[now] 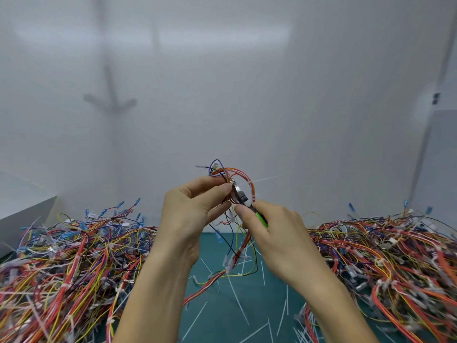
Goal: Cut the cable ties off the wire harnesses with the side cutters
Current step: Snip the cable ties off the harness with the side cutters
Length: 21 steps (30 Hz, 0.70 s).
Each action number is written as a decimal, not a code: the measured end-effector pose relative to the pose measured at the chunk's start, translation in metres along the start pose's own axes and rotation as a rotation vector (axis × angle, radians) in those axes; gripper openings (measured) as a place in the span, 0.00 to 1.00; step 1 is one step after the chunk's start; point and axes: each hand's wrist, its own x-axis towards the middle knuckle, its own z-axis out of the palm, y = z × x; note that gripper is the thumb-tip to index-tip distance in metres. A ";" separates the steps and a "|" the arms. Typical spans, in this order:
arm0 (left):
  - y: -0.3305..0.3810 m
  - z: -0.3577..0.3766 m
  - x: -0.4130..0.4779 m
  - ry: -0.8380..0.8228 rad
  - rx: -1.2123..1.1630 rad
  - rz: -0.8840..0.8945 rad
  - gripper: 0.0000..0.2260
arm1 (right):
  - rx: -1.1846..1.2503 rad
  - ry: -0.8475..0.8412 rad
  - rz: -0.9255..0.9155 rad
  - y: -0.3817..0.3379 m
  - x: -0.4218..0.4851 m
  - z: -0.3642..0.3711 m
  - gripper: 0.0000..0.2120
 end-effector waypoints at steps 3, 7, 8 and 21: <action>0.001 0.000 0.000 0.028 0.005 0.005 0.10 | 0.032 -0.014 0.018 -0.005 -0.001 0.000 0.24; 0.000 0.001 0.000 0.027 0.033 0.012 0.10 | 0.079 -0.016 0.056 -0.009 -0.002 0.002 0.25; 0.000 0.001 0.000 0.028 0.032 0.010 0.10 | 0.077 -0.014 0.056 -0.010 -0.002 0.002 0.25; -0.003 0.001 0.002 0.055 -0.031 -0.030 0.06 | 0.315 -0.101 0.158 -0.009 -0.001 0.000 0.22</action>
